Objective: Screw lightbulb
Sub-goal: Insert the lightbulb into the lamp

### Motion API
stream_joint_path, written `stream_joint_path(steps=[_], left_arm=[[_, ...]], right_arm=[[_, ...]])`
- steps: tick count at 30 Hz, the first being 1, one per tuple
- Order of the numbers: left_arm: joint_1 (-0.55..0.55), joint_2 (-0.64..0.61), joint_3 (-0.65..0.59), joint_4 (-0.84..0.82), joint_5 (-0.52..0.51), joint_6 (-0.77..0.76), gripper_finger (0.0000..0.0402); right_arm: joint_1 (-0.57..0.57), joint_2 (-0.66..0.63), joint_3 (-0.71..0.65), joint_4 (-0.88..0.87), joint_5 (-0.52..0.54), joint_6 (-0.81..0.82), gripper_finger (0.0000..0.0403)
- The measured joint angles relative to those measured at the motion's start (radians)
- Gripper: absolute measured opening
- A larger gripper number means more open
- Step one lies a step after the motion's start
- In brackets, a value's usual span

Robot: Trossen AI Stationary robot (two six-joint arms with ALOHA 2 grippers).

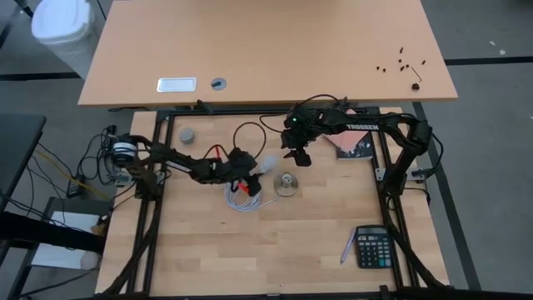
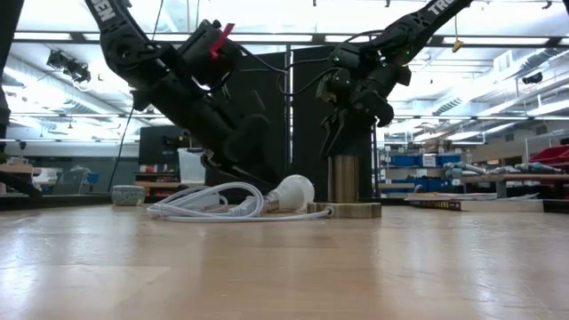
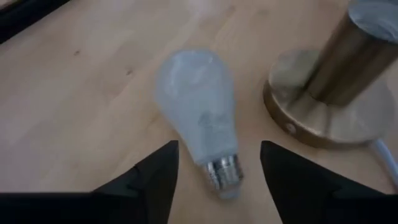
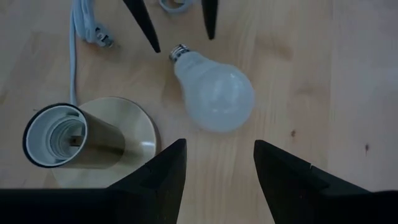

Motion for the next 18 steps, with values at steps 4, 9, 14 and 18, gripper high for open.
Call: stream_joint_path(steps=[4, 9, 14, 18], left_arm=[[0.031, 0.051, 0.001, 0.047, 0.016, -0.001, 0.0243], [0.066, 0.1, 0.013, 0.07, 0.04, -0.027, 0.0243], [0.069, 0.107, 0.029, 0.071, 0.04, -0.02, 0.0243], [0.069, 0.107, 0.037, 0.089, 0.033, 0.028, 0.0243]], right_arm=[[0.002, 0.0, 0.0, 0.008, -0.01, 0.008, 0.0197], [0.01, 0.0, 0.0, 0.01, -0.014, 0.011, 0.0197], [0.011, 0.0, 0.0, 0.011, -0.014, 0.011, 0.0197], [0.011, 0.0, 0.0, 0.015, -0.014, 0.011, 0.0197]])
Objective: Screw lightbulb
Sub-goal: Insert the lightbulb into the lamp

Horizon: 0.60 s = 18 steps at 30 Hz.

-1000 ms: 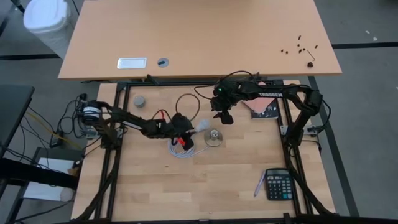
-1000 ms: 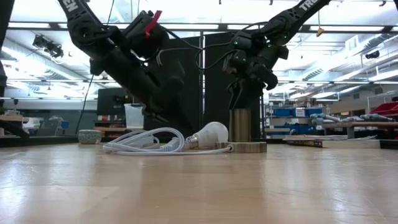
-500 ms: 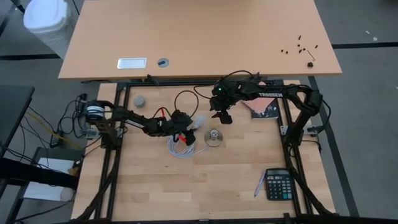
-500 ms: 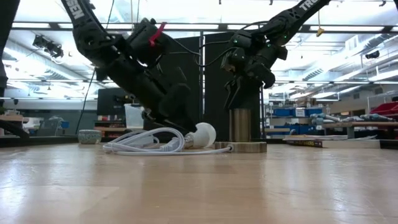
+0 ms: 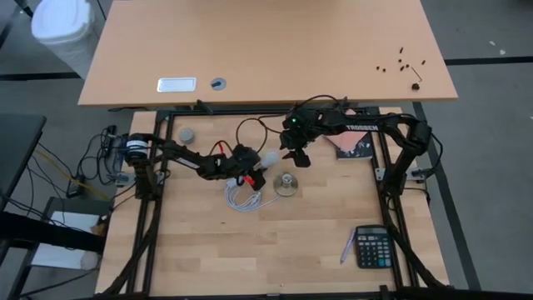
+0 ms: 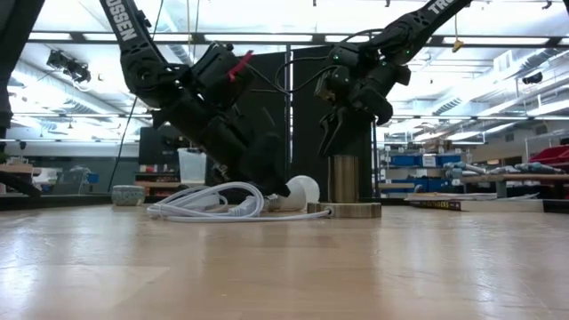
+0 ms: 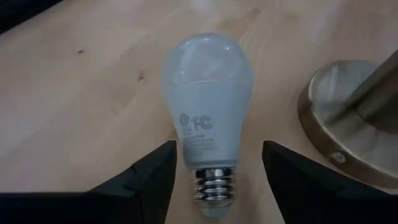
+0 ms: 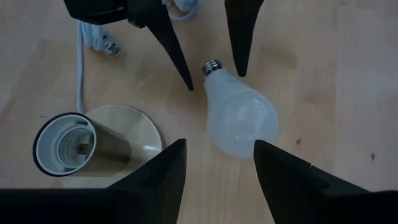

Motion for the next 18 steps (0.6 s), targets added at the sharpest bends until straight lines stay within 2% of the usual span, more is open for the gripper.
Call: stream_joint_path(steps=[7, 13, 18], left_arm=[[0.001, 0.0, 0.0, 0.009, -0.002, 0.08, 0.0236], [0.018, 0.04, 0.002, 0.033, -0.004, 0.079, 0.0211], [0.021, 0.064, 0.016, 0.032, -0.005, 0.08, 0.0206]], right_arm=[[0.0, 0.0, 0.0, 0.01, 0.0, 0.007, 0.0197], [0.001, 0.0, 0.0, 0.019, 0.0, 0.019, 0.0197], [0.004, 0.0, 0.0, 0.017, 0.0, 0.023, 0.0197]])
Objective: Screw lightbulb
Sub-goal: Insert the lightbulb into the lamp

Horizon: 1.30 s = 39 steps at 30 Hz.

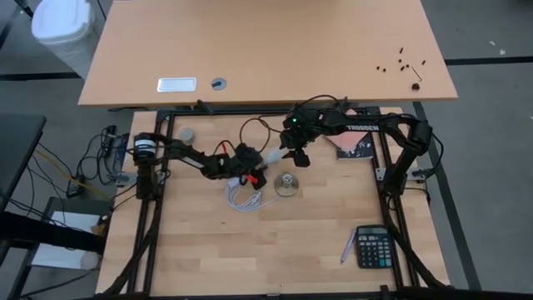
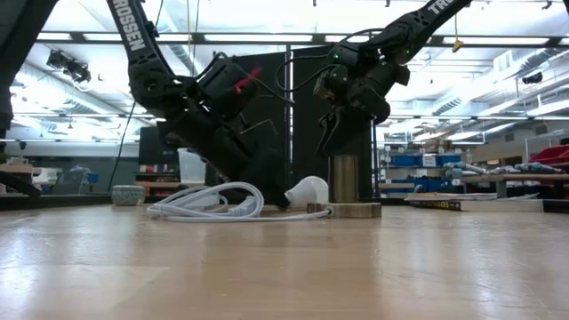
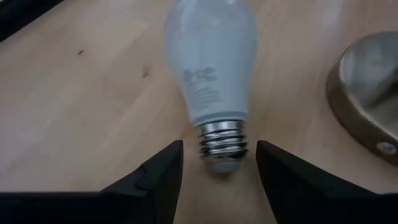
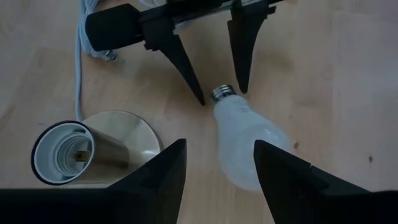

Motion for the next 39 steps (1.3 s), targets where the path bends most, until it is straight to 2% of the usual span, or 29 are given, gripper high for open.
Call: stream_joint_path(steps=[13, 19, 24, 28, 39], left_arm=[[0.0, 0.005, 0.017, 0.028, -0.016, 0.003, 0.0203], [-0.002, 0.005, 0.129, -0.153, -0.016, -0.022, 0.0203], [-0.002, 0.005, 0.244, -0.347, -0.019, 0.002, 0.0204], [-0.001, 0.005, 0.283, -0.387, 0.009, 0.039, 0.0204], [0.045, 0.013, 0.282, -0.441, 0.077, 0.06, 0.0204]], right_arm=[[0.004, -0.003, 0.0, -0.007, 0.028, 0.003, 0.0197], [-0.005, -0.031, 0.0, -0.013, 0.053, 0.01, 0.0197], [-0.034, -0.03, 0.0, -0.088, 0.053, 0.013, 0.0197], [-0.059, -0.026, -0.013, -0.109, 0.049, 0.011, 0.0197], [-0.066, -0.024, -0.117, 0.083, 0.051, 0.037, 0.0197]])
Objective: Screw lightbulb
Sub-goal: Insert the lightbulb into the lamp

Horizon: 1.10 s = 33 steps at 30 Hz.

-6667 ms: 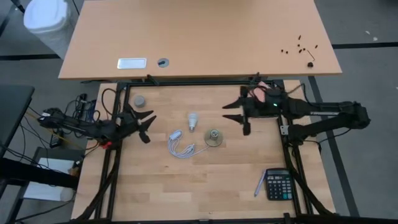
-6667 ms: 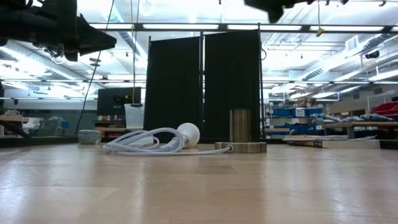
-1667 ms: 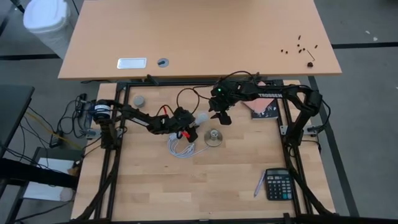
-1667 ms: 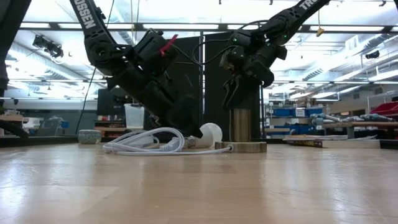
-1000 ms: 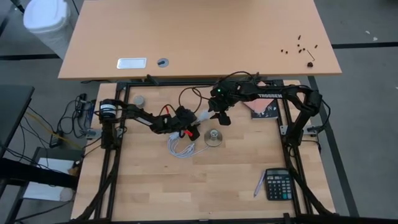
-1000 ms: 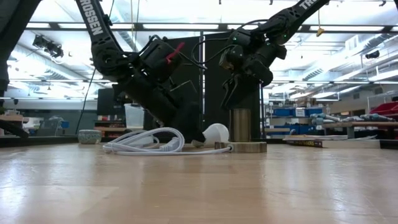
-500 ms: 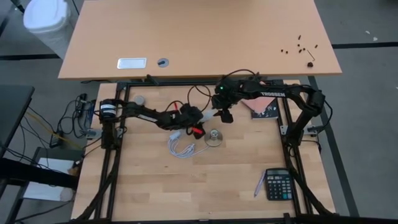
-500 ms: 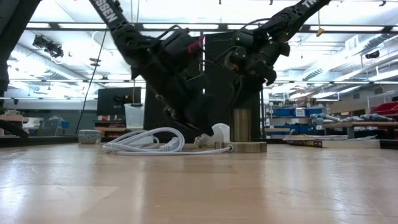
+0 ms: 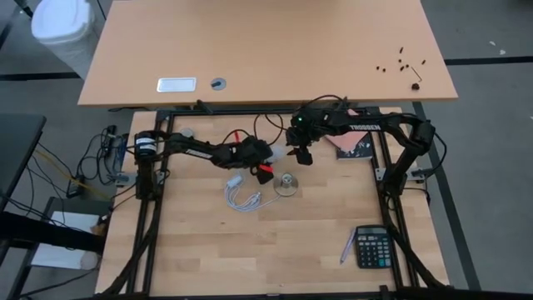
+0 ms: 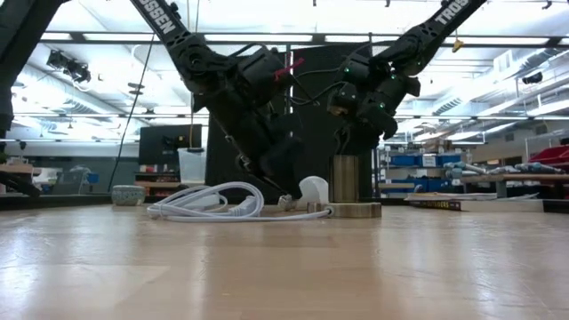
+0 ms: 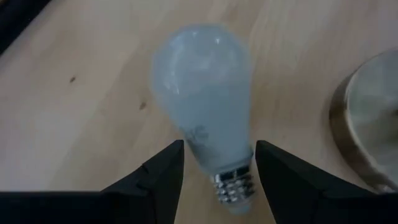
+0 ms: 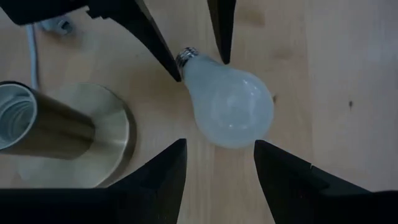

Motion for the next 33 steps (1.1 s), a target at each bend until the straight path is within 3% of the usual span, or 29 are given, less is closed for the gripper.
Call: stream_joint_path(steps=[8, 20, 27, 33], left_arm=[[0.007, 0.007, 0.0, 0.015, 0.017, 0.028, 0.0204], [0.007, 0.007, 0.0, 0.058, 0.04, 0.179, 0.0204], [0.007, 0.052, 0.003, 0.117, 0.089, 0.156, 0.0204], [0.006, 0.077, 0.001, 0.111, 0.069, 0.122, 0.0203]], right_arm=[[-0.017, 0.0, -0.073, 0.118, 0.001, 0.011, 0.0197], [-0.003, 0.0, -0.076, 0.115, -0.026, 0.03, 0.0197], [0.029, 0.0, -0.076, 0.106, -0.009, 0.034, 0.0197], [0.035, 0.0, -0.076, 0.094, 0.002, 0.034, 0.0197]])
